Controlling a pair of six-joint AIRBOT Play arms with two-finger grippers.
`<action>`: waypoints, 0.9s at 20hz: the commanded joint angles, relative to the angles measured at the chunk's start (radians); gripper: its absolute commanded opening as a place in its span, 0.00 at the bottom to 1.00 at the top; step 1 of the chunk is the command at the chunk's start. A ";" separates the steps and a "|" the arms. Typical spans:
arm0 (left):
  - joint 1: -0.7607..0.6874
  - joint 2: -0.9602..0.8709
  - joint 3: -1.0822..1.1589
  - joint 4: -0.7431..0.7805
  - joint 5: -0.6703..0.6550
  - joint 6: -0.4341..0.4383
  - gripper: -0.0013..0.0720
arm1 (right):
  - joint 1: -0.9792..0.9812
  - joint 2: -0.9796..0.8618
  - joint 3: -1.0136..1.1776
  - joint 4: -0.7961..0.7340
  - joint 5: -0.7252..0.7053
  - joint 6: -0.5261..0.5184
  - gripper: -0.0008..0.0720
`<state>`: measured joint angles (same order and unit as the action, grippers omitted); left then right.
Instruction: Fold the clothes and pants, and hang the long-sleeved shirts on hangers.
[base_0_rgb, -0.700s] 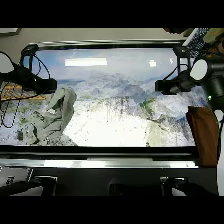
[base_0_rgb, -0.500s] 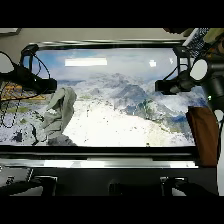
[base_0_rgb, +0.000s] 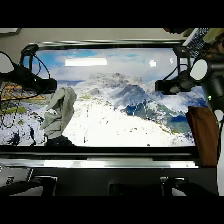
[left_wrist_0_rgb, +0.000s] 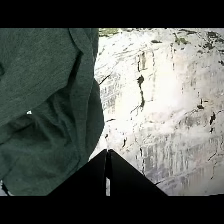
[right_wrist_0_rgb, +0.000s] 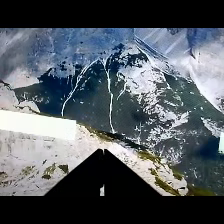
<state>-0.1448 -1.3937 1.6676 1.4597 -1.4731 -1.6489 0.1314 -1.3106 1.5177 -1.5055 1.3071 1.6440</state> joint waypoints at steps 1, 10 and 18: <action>0.000 0.000 0.000 0.000 0.000 0.000 0.04 | 0.001 0.000 0.001 0.000 0.000 0.000 0.07; 0.001 -0.005 0.000 0.027 0.029 -0.009 0.52 | 0.001 0.000 0.001 0.001 0.000 0.000 0.07; 0.002 -0.289 0.000 0.146 0.217 -0.117 1.00 | 0.001 0.000 0.001 0.005 0.000 0.001 0.08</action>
<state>-0.1440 -1.5688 1.6676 1.5787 -1.3239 -1.7473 0.1314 -1.3106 1.5177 -1.5032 1.3067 1.6444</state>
